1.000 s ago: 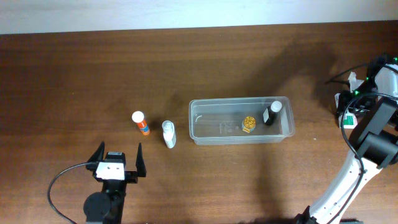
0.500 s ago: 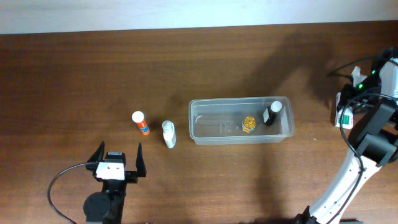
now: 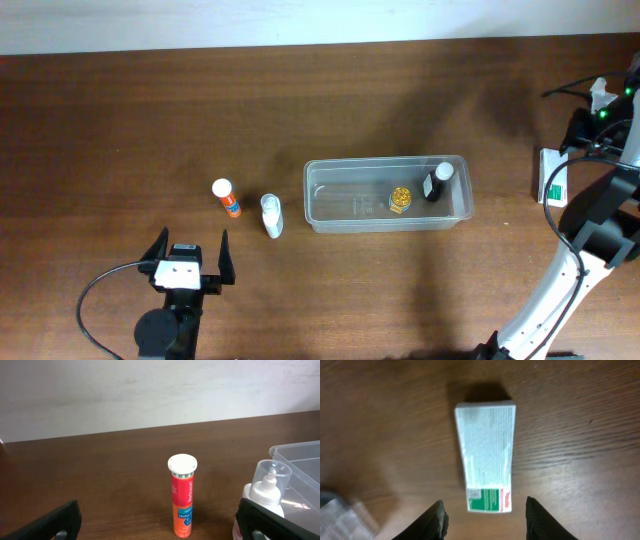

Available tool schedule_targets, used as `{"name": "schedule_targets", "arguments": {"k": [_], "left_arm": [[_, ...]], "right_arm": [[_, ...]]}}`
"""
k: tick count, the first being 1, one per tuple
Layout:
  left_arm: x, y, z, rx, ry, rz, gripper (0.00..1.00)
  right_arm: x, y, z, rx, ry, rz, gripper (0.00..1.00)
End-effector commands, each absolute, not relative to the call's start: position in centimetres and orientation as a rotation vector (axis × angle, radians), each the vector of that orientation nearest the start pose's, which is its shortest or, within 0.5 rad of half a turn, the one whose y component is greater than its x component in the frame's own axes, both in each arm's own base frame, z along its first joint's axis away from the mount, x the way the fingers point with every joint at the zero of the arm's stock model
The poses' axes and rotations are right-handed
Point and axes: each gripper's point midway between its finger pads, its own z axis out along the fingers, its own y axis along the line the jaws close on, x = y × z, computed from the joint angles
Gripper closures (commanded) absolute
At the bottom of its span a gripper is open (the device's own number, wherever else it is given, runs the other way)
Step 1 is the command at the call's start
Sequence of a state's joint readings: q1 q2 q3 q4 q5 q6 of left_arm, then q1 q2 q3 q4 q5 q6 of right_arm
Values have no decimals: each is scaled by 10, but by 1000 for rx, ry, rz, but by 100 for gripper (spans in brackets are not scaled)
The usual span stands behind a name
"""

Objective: Pack container
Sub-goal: 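Grasp the medicine box with right gripper and lift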

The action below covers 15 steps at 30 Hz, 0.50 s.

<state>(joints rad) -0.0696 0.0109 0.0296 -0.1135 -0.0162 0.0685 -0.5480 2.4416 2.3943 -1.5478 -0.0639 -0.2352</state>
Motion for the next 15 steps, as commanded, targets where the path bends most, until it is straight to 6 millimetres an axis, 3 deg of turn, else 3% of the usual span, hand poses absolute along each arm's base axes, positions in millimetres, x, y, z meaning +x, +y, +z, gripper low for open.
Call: {"name": "schedule_targets", "arguments": {"k": [1, 8, 15], "left_arm": [[244, -12, 157, 107, 1661, 33, 1], [244, -12, 157, 107, 1661, 33, 1], [244, -12, 157, 107, 1661, 33, 1]], "right_arm": [[392, -230, 66, 518, 3154, 92, 48], [386, -226, 32, 524, 3187, 115, 47], [384, -225, 23, 526, 3193, 118, 47]]}}
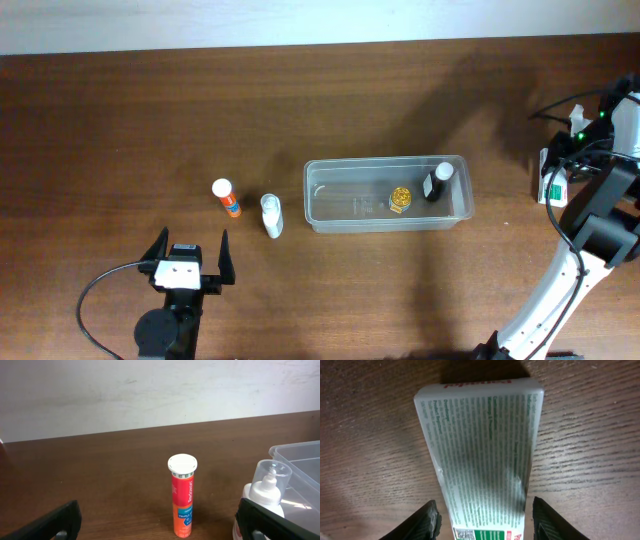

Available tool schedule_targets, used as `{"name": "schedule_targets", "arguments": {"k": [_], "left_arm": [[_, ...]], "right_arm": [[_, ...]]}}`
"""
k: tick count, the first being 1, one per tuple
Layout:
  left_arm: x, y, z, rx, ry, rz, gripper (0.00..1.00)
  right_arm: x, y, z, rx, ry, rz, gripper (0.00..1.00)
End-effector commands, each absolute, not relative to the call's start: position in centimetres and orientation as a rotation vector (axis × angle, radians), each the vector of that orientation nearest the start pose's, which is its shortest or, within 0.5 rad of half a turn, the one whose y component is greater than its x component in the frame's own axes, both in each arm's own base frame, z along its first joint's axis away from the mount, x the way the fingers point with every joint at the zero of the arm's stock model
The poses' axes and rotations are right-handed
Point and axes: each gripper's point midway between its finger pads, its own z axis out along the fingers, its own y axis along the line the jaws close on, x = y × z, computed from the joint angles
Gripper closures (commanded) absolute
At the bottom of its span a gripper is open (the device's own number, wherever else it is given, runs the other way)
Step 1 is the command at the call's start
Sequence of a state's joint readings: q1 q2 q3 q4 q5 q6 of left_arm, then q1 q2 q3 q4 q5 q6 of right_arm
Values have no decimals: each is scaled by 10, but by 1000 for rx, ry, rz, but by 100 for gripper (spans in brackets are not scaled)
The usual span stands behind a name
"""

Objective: Pack container
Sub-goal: 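Grasp the medicine box with right gripper and lift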

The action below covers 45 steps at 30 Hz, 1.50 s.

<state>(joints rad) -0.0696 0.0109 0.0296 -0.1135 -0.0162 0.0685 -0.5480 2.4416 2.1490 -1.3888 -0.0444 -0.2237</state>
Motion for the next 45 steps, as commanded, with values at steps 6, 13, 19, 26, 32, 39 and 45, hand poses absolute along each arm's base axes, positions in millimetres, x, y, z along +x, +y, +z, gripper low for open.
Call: {"name": "schedule_targets", "arguments": {"k": [6, 13, 19, 26, 32, 39, 45], "left_arm": [[244, -12, 157, 107, 1661, 33, 1], [244, -12, 157, 107, 1661, 33, 1], [244, -12, 157, 107, 1661, 33, 1], [244, -12, 157, 107, 1661, 33, 1], [244, -12, 157, 107, 1661, 33, 1], [244, -12, 157, 107, 1661, 33, 1], [244, -12, 157, 107, 1661, 33, 1]], "right_arm": [[381, -223, 15, 546, 3203, 124, 47], [373, -219, -7, 560, 3223, 135, 47], [375, -220, -7, 562, 3214, 127, 56], [382, -224, 10, 627, 3180, 110, 66], [398, -210, 51, 620, 3113, 271, 65], [414, -179, 125, 583, 3010, 443, 65], [429, -122, 190, 369, 2906, 431, 64]]}}
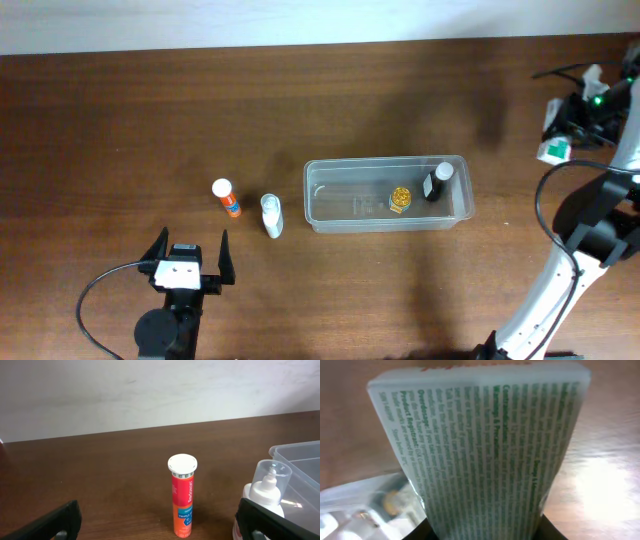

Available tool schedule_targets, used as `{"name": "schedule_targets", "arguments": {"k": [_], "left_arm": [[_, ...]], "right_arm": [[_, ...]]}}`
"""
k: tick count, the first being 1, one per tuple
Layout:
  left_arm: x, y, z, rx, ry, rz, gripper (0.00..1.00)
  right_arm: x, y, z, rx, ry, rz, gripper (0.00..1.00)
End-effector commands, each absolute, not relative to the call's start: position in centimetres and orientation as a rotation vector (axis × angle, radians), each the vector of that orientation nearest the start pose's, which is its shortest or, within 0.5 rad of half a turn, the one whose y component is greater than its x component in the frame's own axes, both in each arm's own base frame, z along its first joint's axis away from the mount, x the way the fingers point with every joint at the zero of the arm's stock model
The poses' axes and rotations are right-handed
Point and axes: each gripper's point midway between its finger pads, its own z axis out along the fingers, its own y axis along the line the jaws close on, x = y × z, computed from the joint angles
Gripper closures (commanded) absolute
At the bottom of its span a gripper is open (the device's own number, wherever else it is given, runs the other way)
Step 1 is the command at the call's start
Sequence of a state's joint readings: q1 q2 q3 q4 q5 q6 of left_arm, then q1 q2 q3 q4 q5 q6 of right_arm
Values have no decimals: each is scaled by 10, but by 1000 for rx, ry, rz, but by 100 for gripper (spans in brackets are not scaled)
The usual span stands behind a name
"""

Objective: Pack container
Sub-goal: 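Grasp the medicine box with right gripper and lift, then lower the box flat into the container and release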

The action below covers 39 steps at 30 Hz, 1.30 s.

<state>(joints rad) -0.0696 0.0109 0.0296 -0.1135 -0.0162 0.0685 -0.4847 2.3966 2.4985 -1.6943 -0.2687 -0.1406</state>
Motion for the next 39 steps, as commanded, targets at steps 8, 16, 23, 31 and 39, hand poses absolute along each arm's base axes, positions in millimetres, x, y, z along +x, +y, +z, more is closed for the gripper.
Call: {"name": "schedule_targets", "arguments": {"k": [8, 16, 23, 31, 39], "left_arm": [[244, -12, 157, 107, 1661, 33, 1], [244, -12, 157, 107, 1661, 33, 1], [244, -12, 157, 107, 1661, 33, 1], [244, -12, 157, 107, 1661, 33, 1], [244, -12, 157, 107, 1661, 33, 1]], "right_arm": [[412, -18, 238, 38, 2898, 416, 64], [333, 83, 220, -379, 3077, 325, 64], [304, 140, 166, -651, 3158, 316, 64], [300, 151, 127, -815, 3127, 304, 60], [324, 160, 115, -576, 3092, 312, 60]]}}
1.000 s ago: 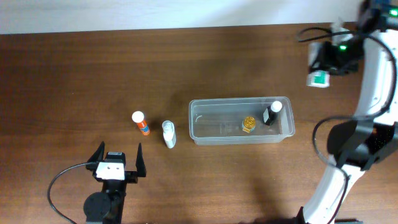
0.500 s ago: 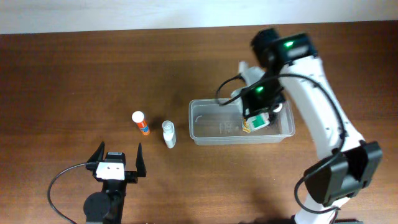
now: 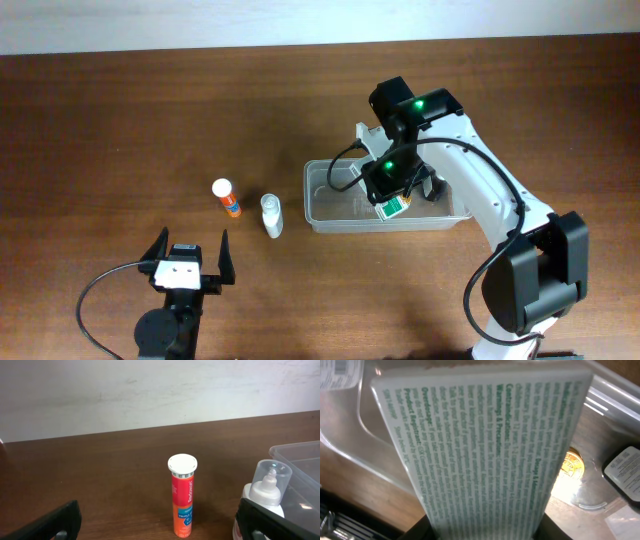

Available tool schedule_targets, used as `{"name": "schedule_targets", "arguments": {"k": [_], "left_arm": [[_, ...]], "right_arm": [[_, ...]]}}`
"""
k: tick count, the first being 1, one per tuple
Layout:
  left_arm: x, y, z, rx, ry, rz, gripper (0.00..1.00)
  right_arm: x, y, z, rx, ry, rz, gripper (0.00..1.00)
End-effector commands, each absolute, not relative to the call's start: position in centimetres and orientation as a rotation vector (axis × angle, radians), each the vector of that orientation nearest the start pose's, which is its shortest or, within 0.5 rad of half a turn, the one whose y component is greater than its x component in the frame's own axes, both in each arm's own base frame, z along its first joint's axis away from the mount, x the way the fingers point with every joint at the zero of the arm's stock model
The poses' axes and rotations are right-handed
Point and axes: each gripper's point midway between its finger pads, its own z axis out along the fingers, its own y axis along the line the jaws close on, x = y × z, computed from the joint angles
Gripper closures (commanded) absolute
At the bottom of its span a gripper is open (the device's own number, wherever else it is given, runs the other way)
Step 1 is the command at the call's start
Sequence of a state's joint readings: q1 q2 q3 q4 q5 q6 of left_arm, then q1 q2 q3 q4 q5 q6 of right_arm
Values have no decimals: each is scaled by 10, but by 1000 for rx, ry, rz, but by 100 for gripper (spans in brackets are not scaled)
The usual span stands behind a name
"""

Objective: Pack container
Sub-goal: 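Lower the box flat into the container and release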

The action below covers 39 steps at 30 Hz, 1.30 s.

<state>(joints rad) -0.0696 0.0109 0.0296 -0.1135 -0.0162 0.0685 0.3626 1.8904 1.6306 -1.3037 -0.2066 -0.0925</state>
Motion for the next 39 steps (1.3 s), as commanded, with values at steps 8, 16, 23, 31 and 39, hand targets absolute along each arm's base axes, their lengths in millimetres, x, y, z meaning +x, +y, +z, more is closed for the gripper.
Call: {"name": "schedule_targets", "arguments": {"k": [8, 16, 23, 31, 39], "left_arm": [[244, -12, 157, 107, 1661, 33, 1], [244, -12, 157, 107, 1661, 33, 1], [244, -12, 157, 107, 1661, 33, 1], [244, -12, 157, 107, 1661, 33, 1], [244, -12, 157, 107, 1661, 33, 1]], "right_arm": [[330, 163, 114, -413, 3104, 317, 60], [329, 163, 114, -945, 2952, 310, 60], [341, 167, 105, -1393, 2703, 289, 52], [345, 168, 91, -1502, 2664, 290, 50], [389, 149, 144, -993, 2754, 50, 28]]}}
